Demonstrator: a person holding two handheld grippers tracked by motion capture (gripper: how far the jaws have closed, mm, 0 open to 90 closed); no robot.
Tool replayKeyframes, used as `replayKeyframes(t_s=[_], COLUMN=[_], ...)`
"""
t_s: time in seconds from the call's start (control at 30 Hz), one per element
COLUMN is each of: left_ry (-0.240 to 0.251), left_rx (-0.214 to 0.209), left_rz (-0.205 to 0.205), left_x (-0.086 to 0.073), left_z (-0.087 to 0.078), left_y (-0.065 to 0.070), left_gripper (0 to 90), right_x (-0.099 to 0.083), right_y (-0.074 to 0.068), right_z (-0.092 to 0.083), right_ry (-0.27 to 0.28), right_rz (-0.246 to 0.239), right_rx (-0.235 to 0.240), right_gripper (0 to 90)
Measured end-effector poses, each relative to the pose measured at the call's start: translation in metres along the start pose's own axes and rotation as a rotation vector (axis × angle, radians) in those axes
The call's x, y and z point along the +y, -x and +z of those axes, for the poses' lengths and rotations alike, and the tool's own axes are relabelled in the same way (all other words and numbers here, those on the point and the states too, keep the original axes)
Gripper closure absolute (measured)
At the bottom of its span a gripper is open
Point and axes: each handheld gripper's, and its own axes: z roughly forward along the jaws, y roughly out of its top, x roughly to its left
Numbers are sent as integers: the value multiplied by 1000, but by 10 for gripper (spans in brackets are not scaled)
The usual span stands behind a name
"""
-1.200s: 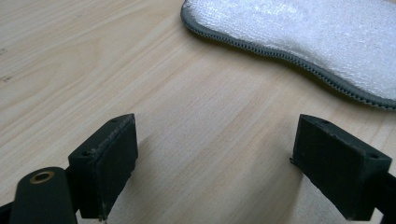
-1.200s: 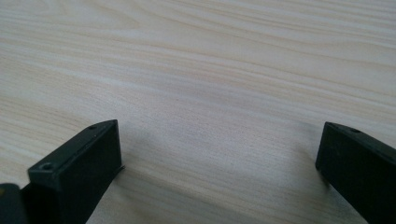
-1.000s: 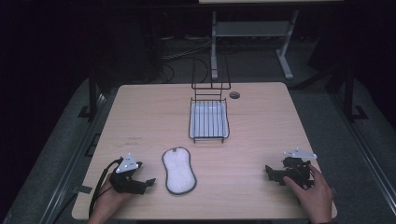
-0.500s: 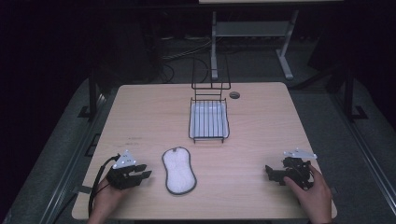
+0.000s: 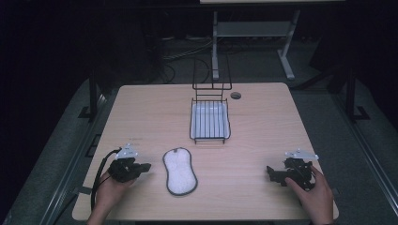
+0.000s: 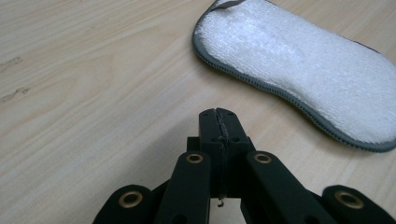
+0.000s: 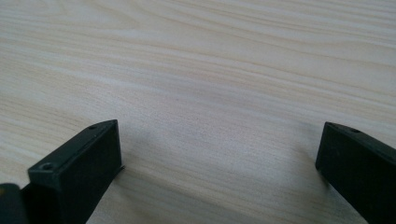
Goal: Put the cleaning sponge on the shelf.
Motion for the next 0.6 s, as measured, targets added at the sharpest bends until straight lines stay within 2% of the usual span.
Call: replayKeyframes(t_s=[0.23, 0.6], left_ry=[10, 9], left_rx=[8, 0], left_rz=[-31, -43], left_x=[10, 19], left_z=[5, 18], left_y=[-7, -11], left_gripper=[898, 897], right_x=[0, 0], right_y=[0, 0], right_z=[0, 0], right_ry=[0, 0], right_rz=[0, 0], right_rx=[0, 0], right_gripper=[0, 0])
